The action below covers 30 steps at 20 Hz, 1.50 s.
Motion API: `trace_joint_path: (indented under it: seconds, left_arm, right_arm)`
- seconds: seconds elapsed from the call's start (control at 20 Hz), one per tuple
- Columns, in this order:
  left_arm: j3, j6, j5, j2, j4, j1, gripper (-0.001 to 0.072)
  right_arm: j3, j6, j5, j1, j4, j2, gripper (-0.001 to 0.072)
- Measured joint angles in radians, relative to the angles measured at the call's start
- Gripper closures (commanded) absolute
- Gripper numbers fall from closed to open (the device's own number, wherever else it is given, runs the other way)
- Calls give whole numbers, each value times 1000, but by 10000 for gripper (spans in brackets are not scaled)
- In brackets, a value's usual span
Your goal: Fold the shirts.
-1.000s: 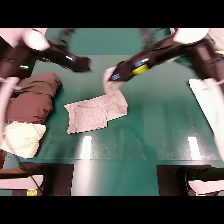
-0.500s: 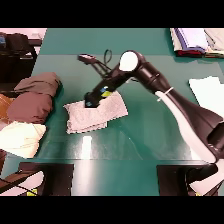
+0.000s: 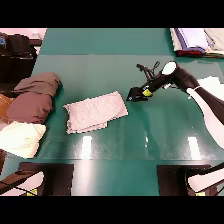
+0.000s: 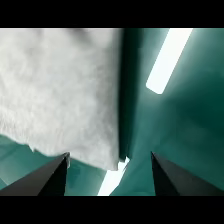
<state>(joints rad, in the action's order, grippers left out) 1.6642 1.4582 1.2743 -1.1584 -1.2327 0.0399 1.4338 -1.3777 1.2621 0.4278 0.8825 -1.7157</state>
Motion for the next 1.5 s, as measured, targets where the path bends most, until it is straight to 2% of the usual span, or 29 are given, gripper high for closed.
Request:
trace_joint_path:
  seconds: [0.25, 0.3, 0.45, 0.55, 0.75, 0.95, 1.15, 1.5]
  left_arm:
    - [0, 0, -15, -19, 2, -67, 685]
    - [0, 0, -16, -24, 3, -78, 684]
    - [-1, 0, -17, -41, 10, -95, 685]
    - [-1, 0, -17, -47, 27, -101, 685]
    - [-1, -14, -25, -52, 87, -106, 685]
    - [-1, -30, -27, -53, 141, -106, 685]
    - [-1, -52, -46, -53, 189, -118, 685]
    - [-1, -68, -138, -54, 213, -236, 685]
  right_arm:
    - [-15, 28, -50, 11, -158, -106, 144]
    - [-3, 32, -51, 27, -179, -126, 180]
    - [64, 38, -60, 84, -193, -194, 557]
    - [119, 42, -55, 119, -189, -233, 691]
    - [251, 43, -11, 127, -151, -254, 698]
    - [360, -2, 27, 8, 5, -172, 698]
    - [396, -64, 51, -225, 135, -45, 698]
    - [409, -106, 56, -657, 193, 77, 698]
